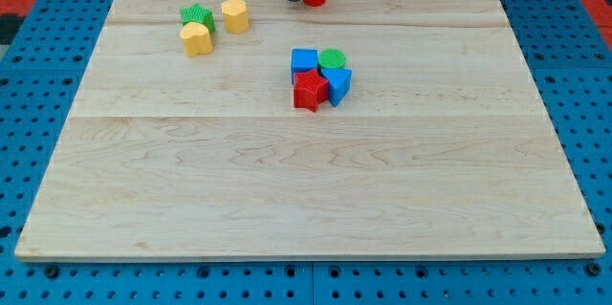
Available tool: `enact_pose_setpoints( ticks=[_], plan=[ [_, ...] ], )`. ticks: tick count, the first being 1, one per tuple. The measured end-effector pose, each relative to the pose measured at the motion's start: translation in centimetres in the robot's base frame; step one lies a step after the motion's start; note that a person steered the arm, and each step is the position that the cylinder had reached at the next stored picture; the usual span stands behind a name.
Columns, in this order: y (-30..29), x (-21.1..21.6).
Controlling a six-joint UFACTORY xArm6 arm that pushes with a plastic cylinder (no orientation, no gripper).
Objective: Separate the yellow heart and green star
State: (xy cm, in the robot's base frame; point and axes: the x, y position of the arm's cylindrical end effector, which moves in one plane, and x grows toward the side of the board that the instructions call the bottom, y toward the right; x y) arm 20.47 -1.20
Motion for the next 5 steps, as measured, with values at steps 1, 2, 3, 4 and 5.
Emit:
enact_pose_setpoints(
  ticks=[1,2,3,4,5],
  plan=[
    [0.3,-0.2],
    [0.3,0.0],
    [0.4,4.7],
    [-0.6,9.6],
    [-6.9,10.5]
  ],
)
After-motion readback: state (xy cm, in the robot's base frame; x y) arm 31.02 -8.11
